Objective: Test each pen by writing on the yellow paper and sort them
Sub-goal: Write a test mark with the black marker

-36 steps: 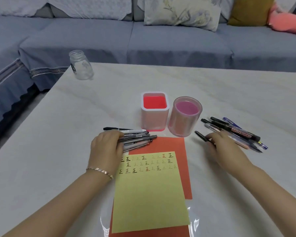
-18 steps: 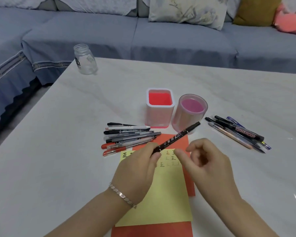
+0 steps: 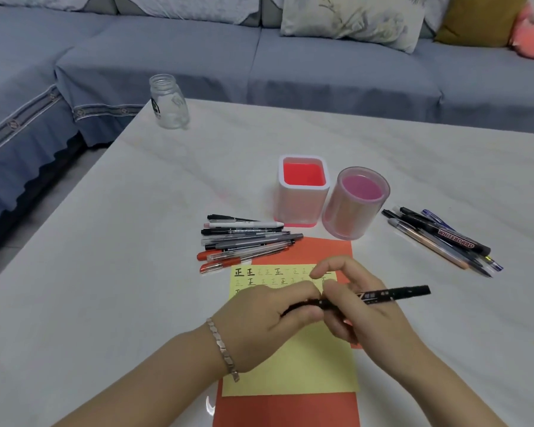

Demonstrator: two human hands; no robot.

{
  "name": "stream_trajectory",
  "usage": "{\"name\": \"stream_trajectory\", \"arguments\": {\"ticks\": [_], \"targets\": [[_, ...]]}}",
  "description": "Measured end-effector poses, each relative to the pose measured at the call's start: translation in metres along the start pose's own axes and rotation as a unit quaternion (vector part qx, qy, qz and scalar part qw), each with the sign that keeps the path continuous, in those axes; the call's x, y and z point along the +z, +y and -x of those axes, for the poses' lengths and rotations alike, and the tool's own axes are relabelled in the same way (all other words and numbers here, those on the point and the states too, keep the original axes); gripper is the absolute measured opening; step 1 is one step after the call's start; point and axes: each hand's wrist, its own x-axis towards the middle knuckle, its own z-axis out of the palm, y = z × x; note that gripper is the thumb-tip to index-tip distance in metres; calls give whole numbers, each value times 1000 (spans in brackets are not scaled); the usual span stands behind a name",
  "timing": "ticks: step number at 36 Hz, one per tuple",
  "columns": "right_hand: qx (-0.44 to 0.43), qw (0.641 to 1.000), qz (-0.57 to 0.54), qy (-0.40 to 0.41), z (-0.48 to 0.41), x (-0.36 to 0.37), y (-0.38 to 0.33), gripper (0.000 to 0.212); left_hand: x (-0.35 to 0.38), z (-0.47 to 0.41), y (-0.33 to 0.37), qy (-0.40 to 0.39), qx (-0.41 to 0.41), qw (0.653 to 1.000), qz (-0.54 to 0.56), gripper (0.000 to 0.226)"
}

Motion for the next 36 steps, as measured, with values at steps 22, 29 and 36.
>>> {"name": "stream_trajectory", "arguments": {"ticks": [22, 29, 36], "targets": [[-67, 839, 539, -40, 22, -55, 104, 70, 22, 21, -56, 175, -146, 957, -182, 25], [-52, 850, 520, -57, 23, -82, 99, 66, 31, 0, -69, 186, -92, 930, -302, 25], [-51, 858, 509, -47, 20, -85, 94, 67, 39, 14, -66, 50, -25, 953, -299, 55]]}}
